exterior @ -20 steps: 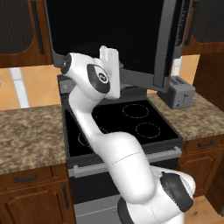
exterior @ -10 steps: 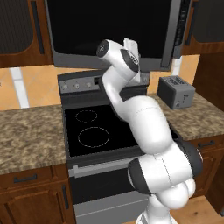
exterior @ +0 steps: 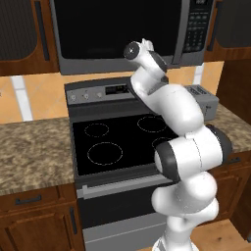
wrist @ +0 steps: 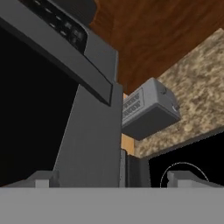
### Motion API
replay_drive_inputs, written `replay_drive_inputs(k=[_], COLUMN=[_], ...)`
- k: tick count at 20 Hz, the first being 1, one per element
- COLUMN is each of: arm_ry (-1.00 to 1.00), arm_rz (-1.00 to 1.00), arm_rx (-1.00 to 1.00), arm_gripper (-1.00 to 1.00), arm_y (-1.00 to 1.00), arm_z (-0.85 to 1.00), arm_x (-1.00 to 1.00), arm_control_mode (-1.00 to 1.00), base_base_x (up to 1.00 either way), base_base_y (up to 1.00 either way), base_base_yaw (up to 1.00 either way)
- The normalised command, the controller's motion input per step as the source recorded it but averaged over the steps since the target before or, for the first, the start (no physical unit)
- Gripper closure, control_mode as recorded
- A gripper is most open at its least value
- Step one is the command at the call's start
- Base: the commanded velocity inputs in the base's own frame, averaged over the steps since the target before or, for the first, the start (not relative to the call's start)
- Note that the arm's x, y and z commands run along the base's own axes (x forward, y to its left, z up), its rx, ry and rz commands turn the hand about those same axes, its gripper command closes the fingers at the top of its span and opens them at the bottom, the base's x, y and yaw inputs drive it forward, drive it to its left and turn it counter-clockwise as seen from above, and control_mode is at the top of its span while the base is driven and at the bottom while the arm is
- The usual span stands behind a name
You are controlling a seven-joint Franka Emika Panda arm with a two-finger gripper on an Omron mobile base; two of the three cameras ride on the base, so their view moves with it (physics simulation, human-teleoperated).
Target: Pick the eggplant from the sink and place it in the bowl. Then pick the bowl and place it in the microwave. Then close the microwave door and press the start button.
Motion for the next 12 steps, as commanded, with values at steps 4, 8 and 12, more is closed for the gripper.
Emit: replay_drive_inputs(k=[4,8,12], arm_ry=[0.00,-0.06,-0.19], arm_rz=[0.17,0.18,0.18], arm_rx=[0.00,0.00,0.11], arm_gripper=[-1.00,-1.00,-1.00], arm_y=[0.00,0.00,-0.07], arm_z=[0.00,0.08,0.48], arm_x=[0.84,-0.06,-1.00], arm_control_mode=[-1.00,-1.00,-1.00], base_base_x=[0.00,0.00,0.00], base_base_y=[0.00,0.00,0.00], base_base_yaw=[0.00,0.00,0.00])
